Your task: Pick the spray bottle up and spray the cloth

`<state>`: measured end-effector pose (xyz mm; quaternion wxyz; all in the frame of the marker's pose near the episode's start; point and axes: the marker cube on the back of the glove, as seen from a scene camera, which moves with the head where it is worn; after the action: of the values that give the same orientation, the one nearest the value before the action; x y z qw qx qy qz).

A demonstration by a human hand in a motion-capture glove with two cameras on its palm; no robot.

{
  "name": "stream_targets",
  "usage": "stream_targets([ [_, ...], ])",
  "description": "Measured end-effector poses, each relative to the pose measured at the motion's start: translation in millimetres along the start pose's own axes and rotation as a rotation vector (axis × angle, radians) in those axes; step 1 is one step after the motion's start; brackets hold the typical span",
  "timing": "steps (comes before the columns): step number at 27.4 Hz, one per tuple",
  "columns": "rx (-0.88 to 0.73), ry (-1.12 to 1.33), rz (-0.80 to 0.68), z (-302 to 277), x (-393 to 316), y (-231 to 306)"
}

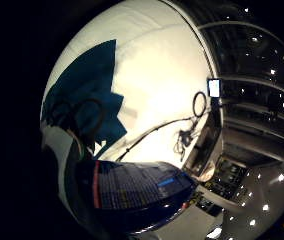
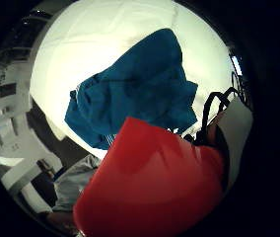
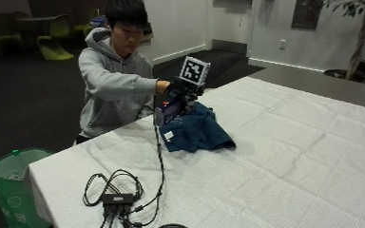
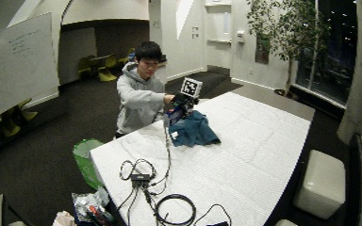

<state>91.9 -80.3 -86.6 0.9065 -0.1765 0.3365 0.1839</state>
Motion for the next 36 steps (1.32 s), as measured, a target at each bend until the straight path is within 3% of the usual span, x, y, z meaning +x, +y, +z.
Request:
stream_targets([
  [4,0.015,-0.09,-0.059,3.6,-14.1,-2.5],
  [10,0.203,-0.524,-0.127,-37.7,-45.1,3.5],
  [14,0.41,-0.865,-0.168,-67.4,-67.0,6.5],
  [18,0.684,-1.225,-0.119,-86.0,-83.1,-0.2],
  [24,0.921,-1.535,-0.071,-87.8,-116.3,-26.0],
  [28,0.969,-1.641,-0.05,-79.0,-139.0,-55.0],
  [36,0.898,-1.639,-0.021,-50.0,-176.2,-110.1],
])
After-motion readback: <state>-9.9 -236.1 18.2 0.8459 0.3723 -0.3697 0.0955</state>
